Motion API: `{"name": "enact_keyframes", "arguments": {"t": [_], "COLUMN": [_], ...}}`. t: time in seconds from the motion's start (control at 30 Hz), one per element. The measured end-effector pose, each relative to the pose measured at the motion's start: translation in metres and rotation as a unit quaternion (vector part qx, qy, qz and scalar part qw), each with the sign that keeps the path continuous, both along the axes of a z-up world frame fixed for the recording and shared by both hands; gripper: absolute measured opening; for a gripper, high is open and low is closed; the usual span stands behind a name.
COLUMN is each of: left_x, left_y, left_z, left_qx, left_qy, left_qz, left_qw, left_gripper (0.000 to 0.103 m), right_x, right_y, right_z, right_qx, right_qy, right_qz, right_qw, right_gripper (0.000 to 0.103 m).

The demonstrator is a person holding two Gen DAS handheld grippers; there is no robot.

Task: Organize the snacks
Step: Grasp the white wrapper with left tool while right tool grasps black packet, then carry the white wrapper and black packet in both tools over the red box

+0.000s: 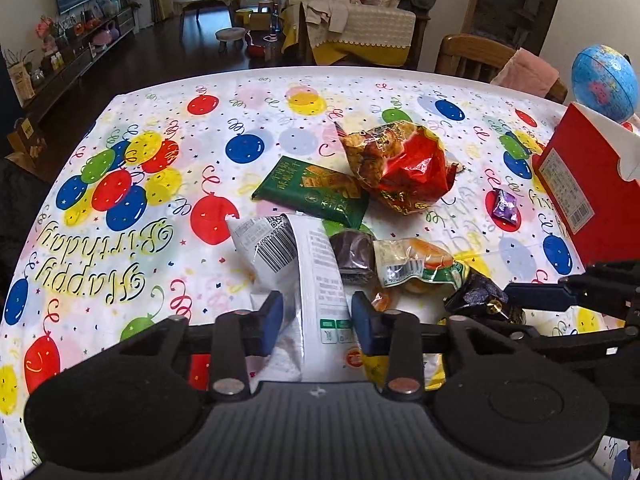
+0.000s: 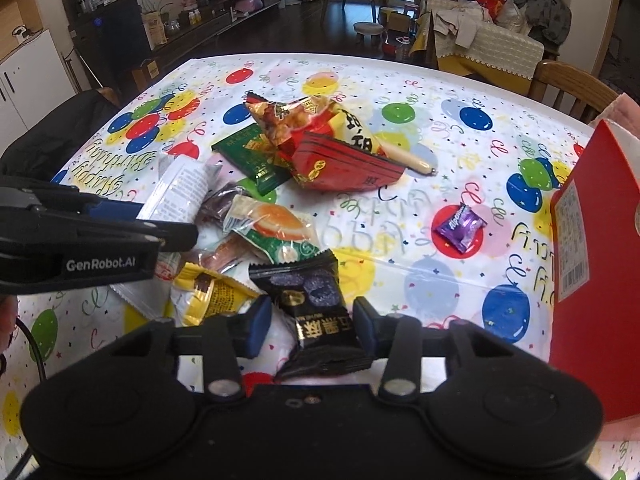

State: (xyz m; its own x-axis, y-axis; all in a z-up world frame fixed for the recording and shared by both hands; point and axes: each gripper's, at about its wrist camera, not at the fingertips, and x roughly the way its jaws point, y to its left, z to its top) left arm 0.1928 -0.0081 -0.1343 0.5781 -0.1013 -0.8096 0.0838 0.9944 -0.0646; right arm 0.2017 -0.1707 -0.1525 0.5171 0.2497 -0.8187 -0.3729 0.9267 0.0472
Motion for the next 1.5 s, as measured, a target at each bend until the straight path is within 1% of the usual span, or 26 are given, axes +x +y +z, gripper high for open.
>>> {"name": "enact_keyframes", "arguments": {"t": [0.03,0.13,0.23,0.4,0.63,0.77,0.97,1.07,1.23,1.5], "left_x": [0.000,-0.003,-0.007,-0.016,-0.032,-0.040,-0.055,-0.061,-0.070,-0.073], "left_y": [0.001,0.003,0.006,0.011,0.016,0.017,0.017,0.016,0.006,-0.033], "left_z": [0.000,0.001,0.003,0.013,0.032,0.036,0.041,0.052,0.075,0.115], "left_qx": [0.000,-0.003,-0.003,-0.010,-0.027,-0.025,-0.033,-0.041,-0.048,-0.061], "left_qy": [0.000,0.000,-0.001,-0.011,-0.024,-0.025,-0.028,-0.038,-0.058,-0.094], "left_qz": [0.001,0.003,0.008,0.014,0.017,0.018,0.018,0.017,0.003,-0.032], "left_qw": [1.0000,1.0000,1.0000,0.9998,0.9992,0.9992,0.9989,0.9983,0.9971,0.9931], "left_gripper": [0.033,0.029,0.027,0.025,0.019,0.017,0.016,0.016,0.016,0.016], "right_x": [-0.001,-0.004,-0.009,-0.021,-0.038,-0.048,-0.061,-0.068,-0.077,-0.082], "right_y": [-0.001,-0.004,-0.007,-0.013,-0.021,-0.023,-0.027,-0.033,-0.048,-0.081], "right_z": [0.000,0.002,0.005,0.016,0.039,0.050,0.060,0.068,0.084,0.116], "right_qx": [0.001,0.004,0.005,0.016,0.030,0.037,0.045,0.046,0.044,0.036], "right_qy": [0.000,0.001,-0.001,-0.010,-0.027,-0.037,-0.045,-0.052,-0.066,-0.095], "right_qz": [-0.003,-0.011,-0.016,-0.026,-0.033,-0.029,-0.034,-0.039,-0.049,-0.069], "right_qw": [1.000,1.000,1.000,0.999,0.999,0.998,0.997,0.997,0.996,0.992], "right_gripper": [0.033,0.030,0.029,0.029,0.029,0.029,0.029,0.029,0.029,0.029]}}
